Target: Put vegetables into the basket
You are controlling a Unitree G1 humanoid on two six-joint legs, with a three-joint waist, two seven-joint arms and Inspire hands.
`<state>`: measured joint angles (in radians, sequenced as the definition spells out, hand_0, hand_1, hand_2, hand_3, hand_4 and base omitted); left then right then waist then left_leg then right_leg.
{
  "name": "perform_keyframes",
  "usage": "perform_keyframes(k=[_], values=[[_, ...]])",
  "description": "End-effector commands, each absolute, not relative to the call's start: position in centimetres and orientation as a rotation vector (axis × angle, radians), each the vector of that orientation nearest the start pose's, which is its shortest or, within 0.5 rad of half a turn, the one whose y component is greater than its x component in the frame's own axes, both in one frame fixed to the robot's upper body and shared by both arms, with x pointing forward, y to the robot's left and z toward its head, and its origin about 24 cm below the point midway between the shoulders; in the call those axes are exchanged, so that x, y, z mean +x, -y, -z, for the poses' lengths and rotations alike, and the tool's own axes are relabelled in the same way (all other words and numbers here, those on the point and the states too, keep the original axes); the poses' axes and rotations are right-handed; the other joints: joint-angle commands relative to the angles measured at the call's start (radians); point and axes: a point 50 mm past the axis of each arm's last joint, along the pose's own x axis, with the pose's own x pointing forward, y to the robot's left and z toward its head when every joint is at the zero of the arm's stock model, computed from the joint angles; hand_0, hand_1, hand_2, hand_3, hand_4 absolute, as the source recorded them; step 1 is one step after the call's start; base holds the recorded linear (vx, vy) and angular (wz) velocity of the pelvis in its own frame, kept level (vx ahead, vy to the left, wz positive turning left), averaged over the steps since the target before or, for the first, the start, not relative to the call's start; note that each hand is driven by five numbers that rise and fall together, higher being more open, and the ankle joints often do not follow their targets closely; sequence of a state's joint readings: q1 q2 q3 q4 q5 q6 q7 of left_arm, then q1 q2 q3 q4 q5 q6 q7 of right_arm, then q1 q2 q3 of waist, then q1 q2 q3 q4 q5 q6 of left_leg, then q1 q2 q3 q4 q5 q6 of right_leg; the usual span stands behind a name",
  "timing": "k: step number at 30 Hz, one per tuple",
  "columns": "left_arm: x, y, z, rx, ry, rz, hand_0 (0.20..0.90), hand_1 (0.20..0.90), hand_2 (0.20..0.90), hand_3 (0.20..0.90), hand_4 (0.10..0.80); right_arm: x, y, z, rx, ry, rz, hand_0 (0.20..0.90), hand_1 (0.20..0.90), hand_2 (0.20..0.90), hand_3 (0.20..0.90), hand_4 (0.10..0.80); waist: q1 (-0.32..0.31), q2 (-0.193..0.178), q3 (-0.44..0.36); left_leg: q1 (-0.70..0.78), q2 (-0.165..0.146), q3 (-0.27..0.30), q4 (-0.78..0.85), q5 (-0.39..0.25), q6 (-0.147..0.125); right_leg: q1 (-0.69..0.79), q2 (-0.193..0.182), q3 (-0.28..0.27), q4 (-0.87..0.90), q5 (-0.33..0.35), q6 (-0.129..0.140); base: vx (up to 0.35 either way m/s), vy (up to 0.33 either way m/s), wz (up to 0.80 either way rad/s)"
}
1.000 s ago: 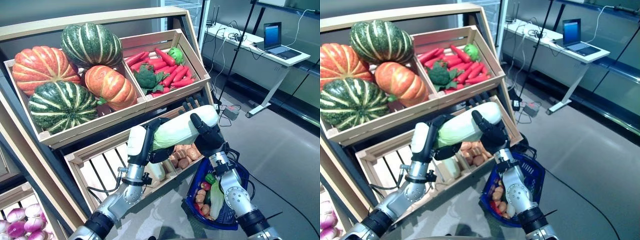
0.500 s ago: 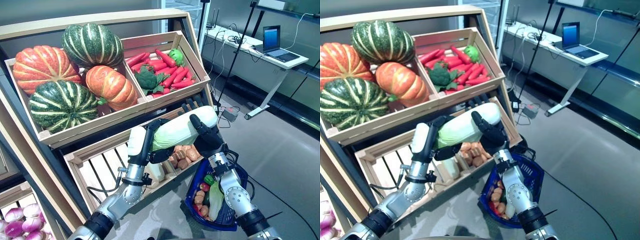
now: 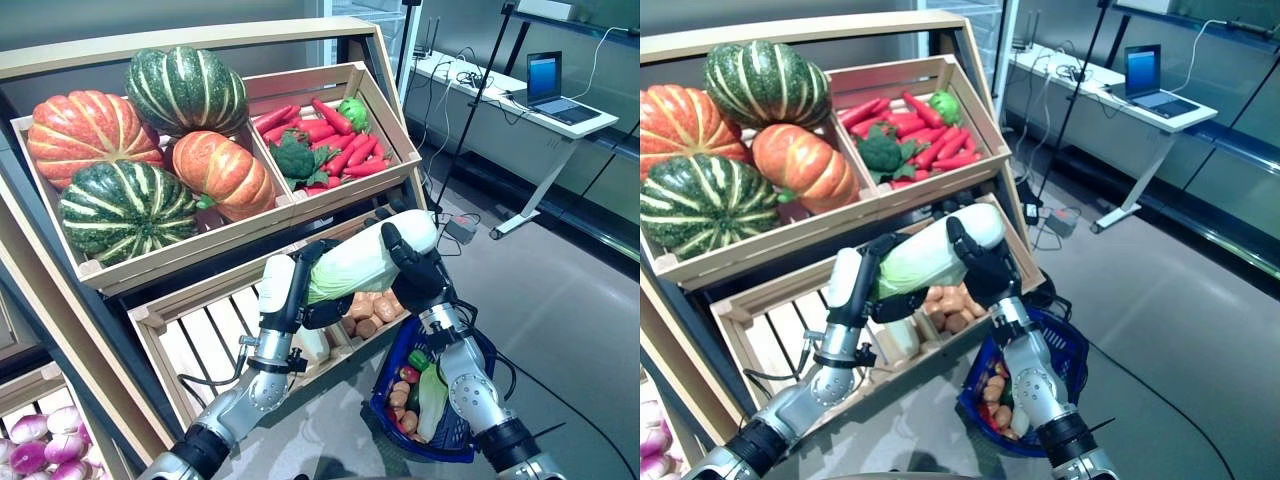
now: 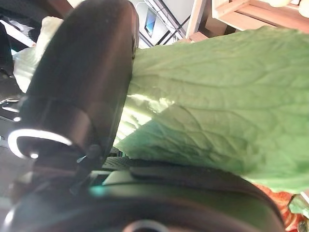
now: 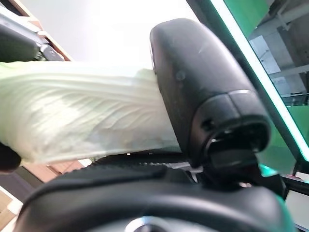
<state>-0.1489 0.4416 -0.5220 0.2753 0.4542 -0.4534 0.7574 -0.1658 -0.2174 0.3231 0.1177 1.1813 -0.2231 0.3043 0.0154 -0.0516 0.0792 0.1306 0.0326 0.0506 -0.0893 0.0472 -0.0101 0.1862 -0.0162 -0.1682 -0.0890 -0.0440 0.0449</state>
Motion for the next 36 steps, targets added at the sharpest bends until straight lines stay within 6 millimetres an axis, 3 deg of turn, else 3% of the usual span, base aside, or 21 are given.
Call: perform_keyframes(k=[1, 11, 12, 13, 24, 36], values=[[26.1, -9.0, -9.8, 0.546, 0.902, 0.123, 0.3, 0.3, 0.3, 0.3, 0.4, 29.1, 9.2, -12.7, 0.975, 0.386, -0.61, 0.3, 0.3, 0.3, 0.3, 0.4, -0.013, 0.0, -0.021, 0.05, -0.028, 0.028, 0.002, -0.135, 0.049, 0.005, -0.009, 0.01, 0.002, 0.004, -0.026, 0.0, 0.0, 0.0], [26.1, -8.9, -9.5, 0.558, 0.867, 0.139, 0.3, 0.3, 0.3, 0.3, 0.4, 29.1, 9.9, -13.2, 1.007, 0.455, -0.531, 0.3, 0.3, 0.3, 0.3, 0.4, -0.013, 0.006, -0.019, 0.05, -0.029, 0.025, 0.002, -0.136, 0.05, 0.005, -0.009, 0.013, 0.002, 0.003, -0.027, 0.0, 0.0, 0.0], [26.1, -8.9, -9.4, 0.558, 0.861, 0.141, 0.545, 0.545, 0.545, 0.545, 0.563, 29.0, 9.9, -13.1, 1.008, 0.459, -0.527, 0.3, 0.3, 0.3, 0.3, 0.4, -0.013, 0.006, -0.018, 0.05, -0.029, 0.025, 0.002, -0.136, 0.05, 0.005, -0.009, 0.012, 0.002, 0.002, -0.026, 0.0, 0.0, 0.0], [26.1, -8.8, -9.4, 0.559, 0.856, 0.145, 0.9, 0.9, 0.9, 0.9, 0.8, 29.0, 9.9, -13.1, 1.011, 0.463, -0.524, 0.3, 0.3, 0.3, 0.3, 0.4, -0.013, 0.007, -0.018, 0.05, -0.029, 0.025, 0.002, -0.136, 0.05, 0.006, -0.009, 0.012, 0.002, 0.002, -0.027, 0.0, 0.0, 0.0], [26.0, -9.3, -9.0, 0.565, 0.832, 0.139, 0.9, 0.9, 0.9, 0.9, 0.8, 28.9, 11.0, -13.1, 1.002, 0.509, -0.463, 0.3, 0.3, 0.3, 0.3, 0.4, -0.014, 0.011, -0.016, 0.049, -0.028, 0.029, 0.002, -0.137, 0.049, 0.003, -0.009, 0.013, 0.002, 0.002, -0.026, 0.0, 0.0, 0.0], [25.7, -12.6, -7.2, 0.575, 0.702, 0.049, 0.9, 0.9, 0.9, 0.9, 0.8, 27.8, 15.5, -10.9, 0.887, 0.532, -0.309, 0.3, 0.3, 0.3, 0.3, 0.4, -0.026, 0.01, -0.009, 0.05, -0.022, 0.045, 0.002, -0.136, 0.05, -0.002, -0.005, 0.025, 0.002, 0.006, -0.027, 0.001, 0.0, -0.01]])
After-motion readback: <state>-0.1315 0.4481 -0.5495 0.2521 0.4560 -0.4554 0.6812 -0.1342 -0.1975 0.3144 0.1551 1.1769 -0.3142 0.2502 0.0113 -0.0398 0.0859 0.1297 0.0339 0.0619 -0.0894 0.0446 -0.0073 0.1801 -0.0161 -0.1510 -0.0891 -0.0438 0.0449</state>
